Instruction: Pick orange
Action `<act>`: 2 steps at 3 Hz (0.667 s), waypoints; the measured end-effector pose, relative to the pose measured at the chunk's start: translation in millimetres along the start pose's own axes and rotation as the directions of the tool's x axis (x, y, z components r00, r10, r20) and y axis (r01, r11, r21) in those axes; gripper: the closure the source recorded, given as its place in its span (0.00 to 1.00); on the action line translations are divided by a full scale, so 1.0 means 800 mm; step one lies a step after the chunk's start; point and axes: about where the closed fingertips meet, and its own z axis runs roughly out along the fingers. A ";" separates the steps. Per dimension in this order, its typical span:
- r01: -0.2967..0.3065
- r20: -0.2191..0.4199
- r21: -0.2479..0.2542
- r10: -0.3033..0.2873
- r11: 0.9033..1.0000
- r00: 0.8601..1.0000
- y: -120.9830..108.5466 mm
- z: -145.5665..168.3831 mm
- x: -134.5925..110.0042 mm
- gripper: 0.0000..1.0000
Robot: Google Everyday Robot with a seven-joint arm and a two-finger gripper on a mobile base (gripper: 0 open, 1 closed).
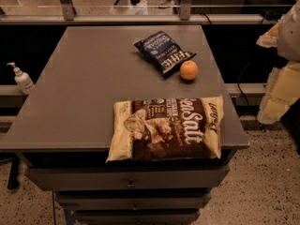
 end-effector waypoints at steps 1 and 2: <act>0.000 0.000 0.000 0.000 1.000 1.000 0.000 0.000 0.000 0.00; -0.035 0.050 0.027 0.033 0.999 0.998 -0.012 0.022 -0.002 0.00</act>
Offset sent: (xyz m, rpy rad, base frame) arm 0.0941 0.0015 -0.0877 0.3293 -0.2138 -0.1665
